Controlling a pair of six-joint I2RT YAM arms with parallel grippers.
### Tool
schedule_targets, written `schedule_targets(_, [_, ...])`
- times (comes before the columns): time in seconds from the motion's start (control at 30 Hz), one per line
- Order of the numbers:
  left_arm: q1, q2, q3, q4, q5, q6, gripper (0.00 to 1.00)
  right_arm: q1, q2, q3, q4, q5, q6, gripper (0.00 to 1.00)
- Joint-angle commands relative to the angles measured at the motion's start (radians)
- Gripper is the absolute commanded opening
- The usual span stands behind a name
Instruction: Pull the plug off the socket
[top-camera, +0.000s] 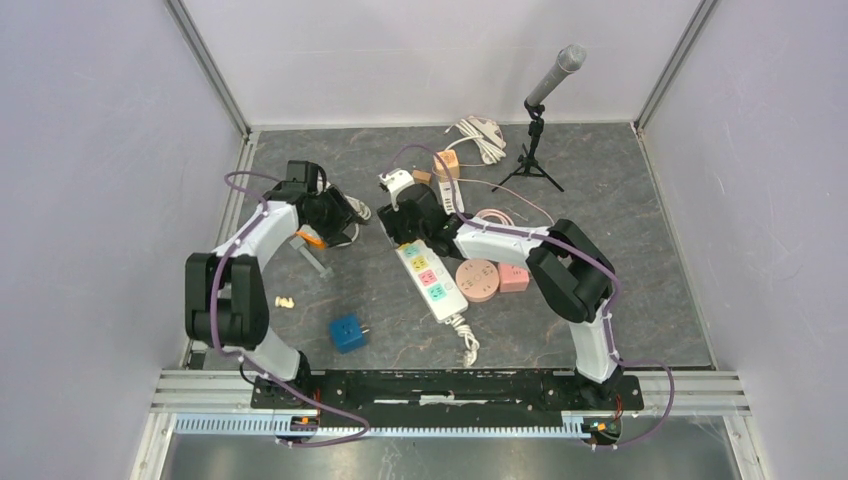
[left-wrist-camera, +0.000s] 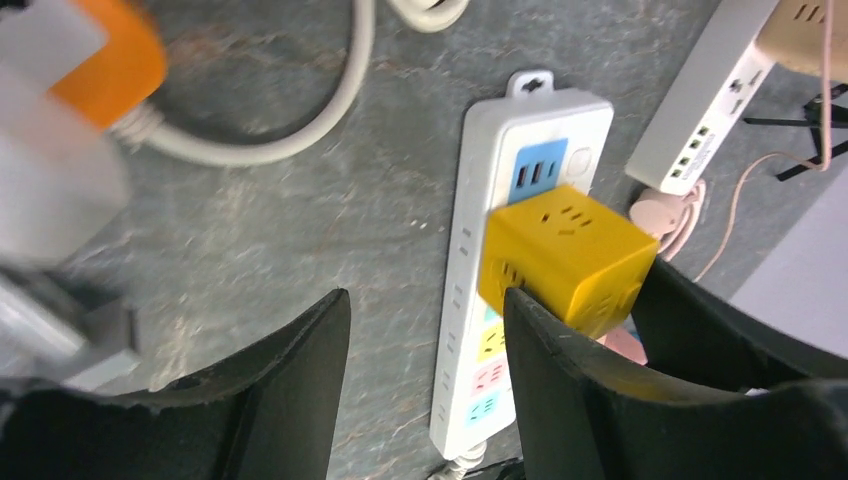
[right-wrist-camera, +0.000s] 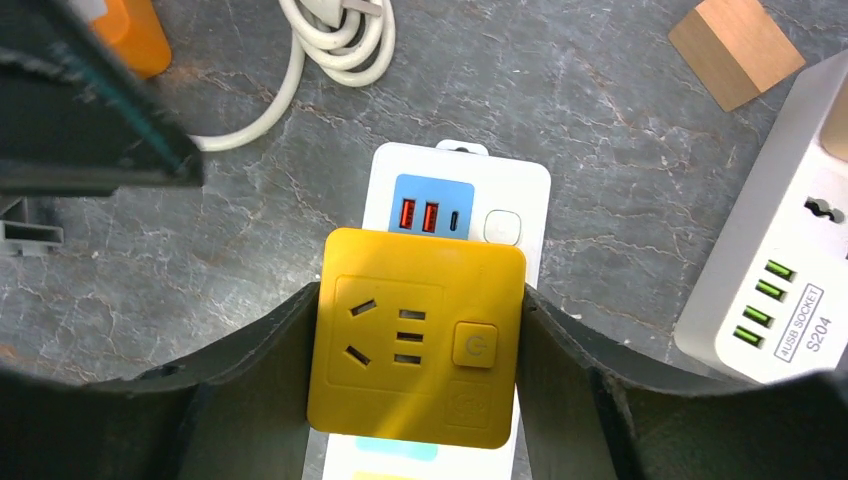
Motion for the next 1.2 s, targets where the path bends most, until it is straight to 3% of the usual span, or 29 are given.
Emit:
schedule_targets(0.0, [-0.006, 0.097, 0.054, 0.171, 0.125, -0.058, 0.63, -0.04, -0.075, -0.031, 0.079, -0.105, -0.06, 0.51])
schedule_targets(0.07, [-0.023, 0.144, 0.074, 0.21, 0.132, -0.059, 0.62, -0.054, -0.066, -0.027, 0.073, -0.155, -0.054, 0.56])
schedule_targets(0.23, [-0.069, 0.229, 0.132, 0.22, 0.07, -0.028, 0.61, -0.072, -0.053, -0.009, 0.03, -0.233, -0.019, 0.82])
schedule_targets(0.53, [-0.098, 0.295, 0.16, 0.26, 0.069, 0.013, 0.58, -0.07, -0.037, 0.011, -0.018, -0.253, -0.021, 0.83])
schedule_targets(0.67, [-0.104, 0.34, 0.188, 0.236, 0.084, 0.052, 0.45, -0.066, 0.003, 0.067, -0.072, -0.206, -0.013, 0.68])
schedule_targets(0.83, [-0.109, 0.36, 0.177, 0.228, 0.082, 0.079, 0.42, -0.057, 0.022, 0.118, -0.102, -0.147, -0.025, 0.48])
schedule_targets(1.03, [-0.11, 0.384, 0.138, 0.198, 0.072, 0.086, 0.38, -0.055, 0.023, 0.094, -0.056, -0.192, 0.035, 0.03])
schedule_targets(1.17, [-0.11, 0.4, 0.113, 0.137, 0.024, 0.091, 0.34, -0.056, 0.001, 0.05, 0.031, -0.262, 0.082, 0.0])
